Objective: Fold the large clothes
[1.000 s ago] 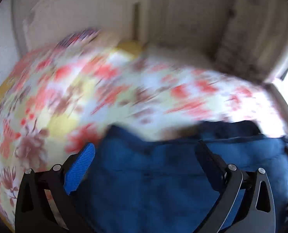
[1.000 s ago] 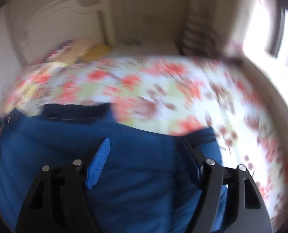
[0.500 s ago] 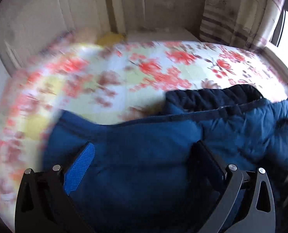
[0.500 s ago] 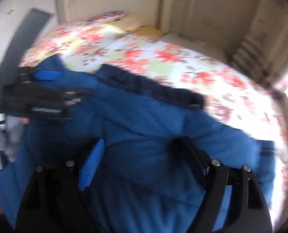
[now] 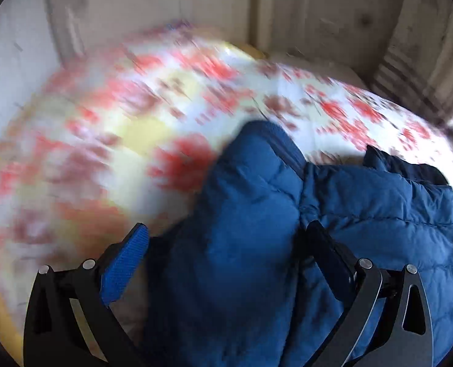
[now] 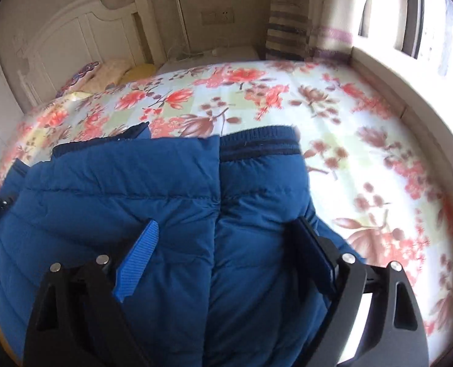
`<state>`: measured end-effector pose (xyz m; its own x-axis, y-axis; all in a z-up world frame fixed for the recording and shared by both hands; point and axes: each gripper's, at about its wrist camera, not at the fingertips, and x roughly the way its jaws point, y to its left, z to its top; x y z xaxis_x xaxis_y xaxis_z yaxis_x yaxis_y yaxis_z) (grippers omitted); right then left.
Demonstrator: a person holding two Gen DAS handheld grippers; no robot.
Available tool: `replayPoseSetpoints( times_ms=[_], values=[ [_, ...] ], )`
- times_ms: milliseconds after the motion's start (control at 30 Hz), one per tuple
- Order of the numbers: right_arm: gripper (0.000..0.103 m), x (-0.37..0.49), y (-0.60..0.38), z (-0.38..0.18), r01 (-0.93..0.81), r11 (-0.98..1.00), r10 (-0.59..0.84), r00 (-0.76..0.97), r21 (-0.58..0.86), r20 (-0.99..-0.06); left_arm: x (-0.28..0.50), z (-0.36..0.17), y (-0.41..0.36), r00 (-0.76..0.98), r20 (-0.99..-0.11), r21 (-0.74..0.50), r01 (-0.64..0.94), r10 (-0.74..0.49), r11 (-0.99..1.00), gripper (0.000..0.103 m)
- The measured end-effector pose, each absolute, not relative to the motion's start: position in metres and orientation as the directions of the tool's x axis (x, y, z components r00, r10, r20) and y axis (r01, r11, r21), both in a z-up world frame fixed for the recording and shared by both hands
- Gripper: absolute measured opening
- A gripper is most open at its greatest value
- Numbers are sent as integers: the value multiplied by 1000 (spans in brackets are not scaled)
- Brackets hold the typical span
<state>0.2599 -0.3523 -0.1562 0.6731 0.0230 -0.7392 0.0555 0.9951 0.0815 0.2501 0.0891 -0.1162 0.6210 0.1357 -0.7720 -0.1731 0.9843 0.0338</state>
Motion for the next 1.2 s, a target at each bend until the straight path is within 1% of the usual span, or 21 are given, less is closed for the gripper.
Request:
replayPoseSetpoints(
  times_ms=[33,67,133,167,233,267,367,433,533,633,700,733,800,833,867,900,933,967,1000,1100,1200],
  values=[
    [87,248,-347,-144,44,994,38,693,95,-720,242,-109,85,640,-760,21,-154,116,988,99],
    [87,234,-340,-131,1,993,80,722,117,-688,227,-97,76,667,-742,-16,-111,63,994,99],
    [89,208,-308,-107,-91,994,111,767,64,-632,208,-80,56,707,-707,-25,-64,28,998,99],
    [90,201,-293,-101,-132,991,122,769,31,-628,201,-75,36,718,-696,-5,-15,7,1000,99],
    [90,191,-258,-100,-220,975,142,755,-43,-640,199,-76,-2,705,-707,26,95,-49,995,99],
    [90,190,-236,-106,-260,961,133,739,-97,-660,201,-83,-16,697,-715,48,116,-47,992,99],
    [90,198,-205,-139,-316,936,107,674,-155,-731,210,-119,-39,647,-763,109,146,-12,983,99],
    [96,202,-208,-158,-301,945,120,675,-124,-728,212,-127,-37,655,-756,96,148,-25,984,99],
    [97,207,-218,-160,-300,951,156,670,-73,-725,216,-129,-32,641,-766,71,157,-47,985,99],
    [97,204,-226,-154,-263,961,123,690,-89,-713,209,-125,-23,656,-754,88,141,-26,986,99],
    [97,201,-247,-148,-220,973,107,709,-75,-697,198,-118,-3,683,-730,95,81,14,992,99],
    [97,198,-260,-146,-195,979,99,717,-62,-690,192,-113,14,704,-708,109,26,59,994,99],
    [97,193,-302,-145,-83,995,25,731,-53,-682,189,-111,42,712,-689,134,-60,136,989,99],
    [97,194,-321,-149,-37,999,4,725,-33,-688,191,-115,62,699,-695,129,-106,166,986,99],
    [97,195,-346,-157,3,1000,19,710,30,-704,193,-120,75,682,-716,97,-118,152,988,99],
    [97,195,-365,-166,19,994,62,704,106,-708,195,-126,87,665,-740,36,-110,101,993,99],
    [97,194,-378,-174,12,982,123,713,188,-690,198,-131,97,654,-756,-38,-95,34,995,99],
    [97,194,-382,-178,7,977,144,720,215,-679,200,-136,105,647,-762,-99,-92,-16,991,99],
    [97,193,-380,-179,7,979,137,724,206,-676,201,-137,107,645,-764,-110,-92,-25,990,99],
    [97,194,-369,-177,16,992,73,724,121,-686,200,-136,100,651,-759,-65,-89,9,994,99],
    [97,190,-371,-176,25,989,82,727,145,-682,195,-133,100,662,-748,-49,-108,35,993,99]
  ],
)
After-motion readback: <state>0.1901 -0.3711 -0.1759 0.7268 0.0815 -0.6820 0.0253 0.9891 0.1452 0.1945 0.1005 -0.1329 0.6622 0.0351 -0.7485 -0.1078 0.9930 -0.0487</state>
